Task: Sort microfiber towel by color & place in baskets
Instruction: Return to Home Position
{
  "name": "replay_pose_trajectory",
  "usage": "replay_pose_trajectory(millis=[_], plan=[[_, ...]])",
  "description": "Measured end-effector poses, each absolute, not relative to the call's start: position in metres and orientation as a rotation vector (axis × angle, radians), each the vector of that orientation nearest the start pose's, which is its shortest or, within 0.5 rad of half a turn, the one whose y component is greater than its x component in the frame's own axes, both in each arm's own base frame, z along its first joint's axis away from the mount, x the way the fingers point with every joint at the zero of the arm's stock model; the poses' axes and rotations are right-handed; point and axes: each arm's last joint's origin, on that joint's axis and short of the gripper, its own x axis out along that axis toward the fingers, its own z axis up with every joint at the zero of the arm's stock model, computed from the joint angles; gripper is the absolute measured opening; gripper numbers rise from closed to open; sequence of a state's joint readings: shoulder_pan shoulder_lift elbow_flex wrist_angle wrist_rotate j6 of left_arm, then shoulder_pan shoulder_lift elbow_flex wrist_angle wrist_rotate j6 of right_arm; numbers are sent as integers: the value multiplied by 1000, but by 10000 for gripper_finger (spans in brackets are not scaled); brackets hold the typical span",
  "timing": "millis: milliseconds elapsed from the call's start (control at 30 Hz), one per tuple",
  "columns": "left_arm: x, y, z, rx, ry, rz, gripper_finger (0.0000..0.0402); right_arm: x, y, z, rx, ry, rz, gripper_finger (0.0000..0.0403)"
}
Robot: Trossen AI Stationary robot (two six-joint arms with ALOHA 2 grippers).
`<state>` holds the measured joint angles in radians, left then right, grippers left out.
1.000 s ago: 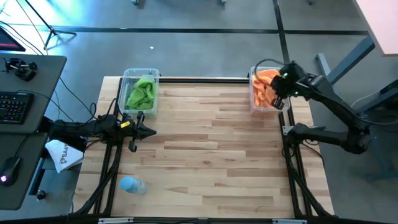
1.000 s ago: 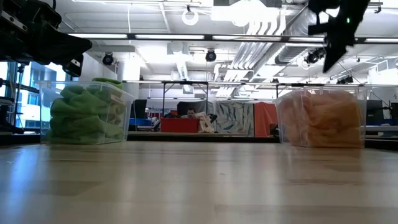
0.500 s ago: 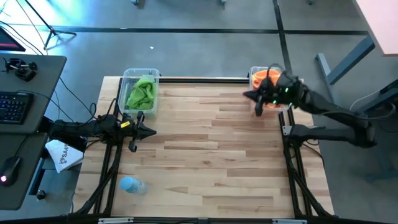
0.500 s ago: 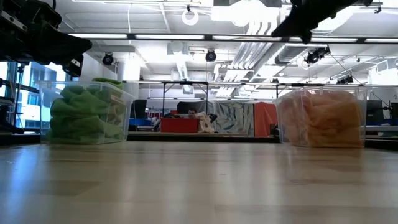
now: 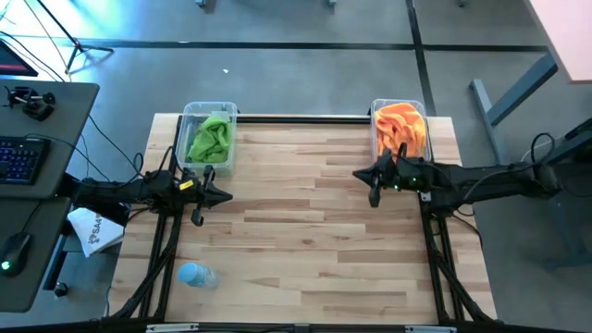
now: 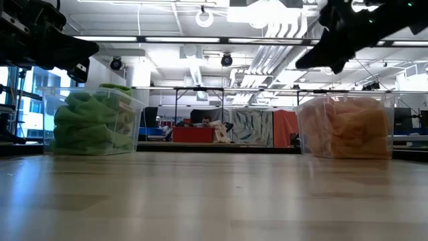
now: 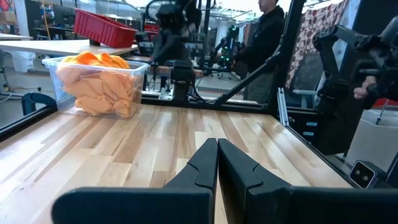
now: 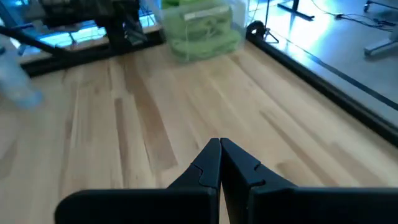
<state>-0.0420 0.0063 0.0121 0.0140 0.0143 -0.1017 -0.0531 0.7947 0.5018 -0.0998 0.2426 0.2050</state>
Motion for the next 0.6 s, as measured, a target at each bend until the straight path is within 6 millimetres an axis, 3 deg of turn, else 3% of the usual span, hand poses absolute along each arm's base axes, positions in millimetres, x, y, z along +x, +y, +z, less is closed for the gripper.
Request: replay_pose_trajectory(millis=[300,600], plan=[[97,-4,168,-102,-17,-57,0,145,0,220,282,230,-213,0],[97,-4,168,-102,-17,-57,0,121,4,191,303,117,-194,0]])
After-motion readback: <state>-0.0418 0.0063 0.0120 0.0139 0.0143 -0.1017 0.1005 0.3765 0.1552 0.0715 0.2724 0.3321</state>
